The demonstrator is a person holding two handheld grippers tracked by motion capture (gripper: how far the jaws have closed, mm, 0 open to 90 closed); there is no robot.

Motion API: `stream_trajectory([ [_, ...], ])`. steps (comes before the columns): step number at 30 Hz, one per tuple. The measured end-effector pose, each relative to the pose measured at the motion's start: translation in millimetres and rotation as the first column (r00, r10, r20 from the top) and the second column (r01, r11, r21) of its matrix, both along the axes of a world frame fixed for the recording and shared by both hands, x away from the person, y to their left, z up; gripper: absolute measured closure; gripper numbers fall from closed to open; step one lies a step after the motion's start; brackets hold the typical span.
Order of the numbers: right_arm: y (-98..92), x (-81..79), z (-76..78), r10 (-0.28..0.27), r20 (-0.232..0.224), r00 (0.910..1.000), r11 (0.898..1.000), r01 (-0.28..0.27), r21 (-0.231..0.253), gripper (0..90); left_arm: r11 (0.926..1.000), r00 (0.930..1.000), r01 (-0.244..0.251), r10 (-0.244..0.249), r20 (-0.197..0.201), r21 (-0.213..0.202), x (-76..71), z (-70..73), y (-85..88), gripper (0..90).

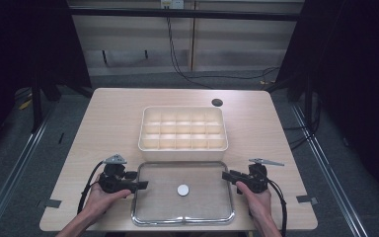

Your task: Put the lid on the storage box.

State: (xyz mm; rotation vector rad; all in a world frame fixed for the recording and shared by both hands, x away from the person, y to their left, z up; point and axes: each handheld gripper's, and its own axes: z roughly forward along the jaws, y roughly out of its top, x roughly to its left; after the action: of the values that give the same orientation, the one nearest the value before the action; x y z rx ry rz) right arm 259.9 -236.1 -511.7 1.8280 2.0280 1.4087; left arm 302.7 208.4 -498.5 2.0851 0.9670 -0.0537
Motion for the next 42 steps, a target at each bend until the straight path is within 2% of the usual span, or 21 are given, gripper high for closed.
stream_trajectory([
  [5,-3.5,0.0,-0.4,-0.03,0.001,0.9995,0.997,0.03,0.067,57.1,0.9997,0.9999,0.004,-0.004,0.015,0.022,-1.7,0.7,-1.8,30.8],
  [8,-4.2,-0.2,0.4,-0.031,0.01,0.9995,0.997,0.03,0.076,57.2,0.9996,0.9998,0.0,-0.001,0.022,0.03,-2.5,0.8,-1.9,30.9],
  [10,-5.5,-0.4,0.1,-0.035,0.01,0.9993,0.994,0.034,0.108,57.3,0.9994,0.9996,-0.01,0.009,0.028,0.034,-3.9,0.8,-2.2,30.9],
  [13,-7.6,-0.4,-0.5,-0.037,0.01,0.9993,0.986,0.035,0.16,58.2,0.9995,0.9997,-0.01,0.009,0.023,0.03,-3.4,0.8,-1.3,30.9],
  [14,-7.6,-0.4,-0.5,-0.037,0.01,0.9993,0.986,0.035,0.16,58.2,0.9995,0.9997,-0.01,0.009,0.023,0.03,-3.4,0.8,-1.3,31.2],
  [15,-6.7,0.7,-1.8,-0.004,0.011,0.9999,0.974,0.001,0.226,63.6,0.9997,0.9999,-0.003,0.003,0.016,0.023,-3.3,0.6,-1.4,32.3],
  [16,-6.7,0.7,-1.8,-0.004,0.011,0.9999,0.974,0.001,0.226,63.6,0.9999,0.9999,0.004,-0.004,0.011,0.011,-3.9,0.2,-2.6,32.3],
  [17,2.0,-0.2,-0.1,0.007,0.023,0.9997,0.97,-0.012,0.243,62.3,0.9991,0.9993,0.009,-0.01,0.035,0.042,-6.5,1.1,-5.8,35.7],
  [18,2.0,-0.2,-0.1,0.007,0.023,0.9997,0.97,-0.012,0.243,62.3,0.9991,0.9993,0.009,-0.01,0.035,0.042,-6.5,1.1,-5.8,35.7],
  [19,9.2,0.0,1.7,0.013,0.013,0.9998,0.987,-0.015,0.158,58.1,0.9988,0.9993,0.008,-0.01,0.036,0.048,-6.9,1.4,-6.3,33.1],
  [20,9.2,0.0,1.7,0.013,0.013,0.9998,0.987,-0.015,0.158,58.1,0.9988,0.9993,0.008,-0.01,0.036,0.048,-6.9,1.4,-6.3,32.3],
  [23,4.9,2.3,1.8,0.046,0.016,0.9988,0.979,-0.048,0.196,61.6,0.9999,0.9999,0.002,-0.002,0.014,0.013,-3.8,0.2,-0.6,35.3],
  [26,3.3,2.6,3.2,0.07,0.021,0.9973,0.977,-0.073,0.199,62.1,1.0,1.0,0.004,-0.004,0.008,0.004,-3.4,-0.2,0.4,35.1],
  [27,1.7,2.2,4.4,0.084,0.022,0.9962,0.973,-0.087,0.215,64.1,1.0,1.0,-0.001,0.001,0.005,-0.002,-3.4,-0.5,0.3,33.9],
  [28,1.7,2.2,4.4,0.084,0.022,0.9962,0.973,-0.087,0.215,64.1,1.0,1.0,-0.007,0.007,0.004,-0.003,-3.6,-0.4,-0.2,33.9],
  [29,-0.7,1.3,6.2,0.089,0.029,0.9956,0.967,-0.093,0.236,66.7,1.0,0.9999,0.006,-0.006,0.011,0.003,-3.6,-0.4,0.0,33.4],
  [30,-0.7,1.3,6.2,0.089,0.029,0.9956,0.967,-0.093,0.236,66.7,1.0,0.9999,0.006,-0.006,0.011,0.003,-3.6,-0.4,0.0,33.4],
  [32,-4.1,-0.7,9.1,0.104,0.045,0.9935,0.96,-0.112,0.258,69.1,1.0,0.9999,0.008,-0.008,0.009,-0.005,-3.5,-0.8,0.8,33.5],
  [36,-7.5,-1.8,10.9,0.111,0.053,0.9924,0.955,-0.121,0.271,70.7,1.0,0.9999,-0.003,0.003,0.012,0.001,-3.4,-0.7,2.7,33.7],
  [39,-9.4,-2.1,11.9,0.11,0.07,0.9915,0.949,-0.125,0.288,72.4,0.9998,0.9999,-0.011,0.011,-0.004,-0.018,-2.4,-1.0,4.7,32.4],
  [42,-9.7,-2.5,12.8,0.107,0.071,0.9917,0.947,-0.124,0.295,72.8,0.9998,1.0,-0.01,0.01,-0.001,-0.017,-2.6,-1.1,4.5,32.2],
])
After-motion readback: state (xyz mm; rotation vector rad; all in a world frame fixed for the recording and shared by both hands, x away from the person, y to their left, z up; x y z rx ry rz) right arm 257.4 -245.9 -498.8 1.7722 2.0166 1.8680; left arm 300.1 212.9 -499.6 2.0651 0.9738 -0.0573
